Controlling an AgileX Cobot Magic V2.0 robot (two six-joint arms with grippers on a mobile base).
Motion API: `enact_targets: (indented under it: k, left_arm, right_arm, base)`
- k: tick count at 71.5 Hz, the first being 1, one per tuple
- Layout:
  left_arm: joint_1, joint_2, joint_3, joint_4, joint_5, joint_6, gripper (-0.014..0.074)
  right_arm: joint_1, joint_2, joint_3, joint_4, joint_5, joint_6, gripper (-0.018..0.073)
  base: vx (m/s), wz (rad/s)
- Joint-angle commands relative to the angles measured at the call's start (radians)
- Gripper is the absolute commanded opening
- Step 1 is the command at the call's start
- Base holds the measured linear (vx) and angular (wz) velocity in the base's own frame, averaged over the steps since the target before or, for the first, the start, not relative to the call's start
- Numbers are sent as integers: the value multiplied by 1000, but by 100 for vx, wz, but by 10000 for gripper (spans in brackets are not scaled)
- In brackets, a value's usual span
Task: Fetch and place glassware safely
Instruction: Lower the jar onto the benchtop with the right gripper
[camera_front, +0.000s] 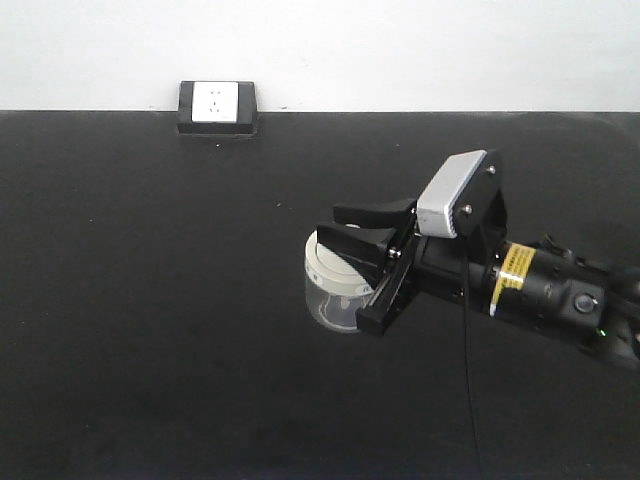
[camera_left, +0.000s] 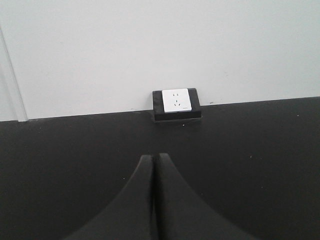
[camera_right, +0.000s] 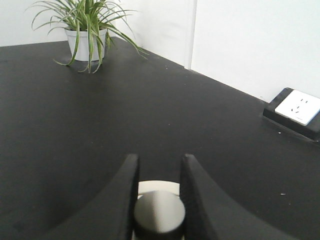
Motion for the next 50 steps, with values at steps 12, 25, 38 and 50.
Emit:
enact_targets:
  k: [12,25,38,50]
  left_arm:
    - [-6,3,-25,-7,-73,-11,-7]
    - [-6,3,-25,-7,-73,-11,-7]
    - [-6,3,-25,-7,-73,-11,-7]
    - [-6,3,-25,-7,-73,-11,-7]
  right_arm:
    - [-71,160,-169,-48,-198,-37,0]
    - [-71,293,-264,-48,-211,-112,0]
    - [-71,412,-335,-42,-228,-133,0]
    - [-71,502,-377,-10,-264,-156,0]
  base:
    - [0,0]
    - [0,0]
    - [0,0]
    - [0,0]
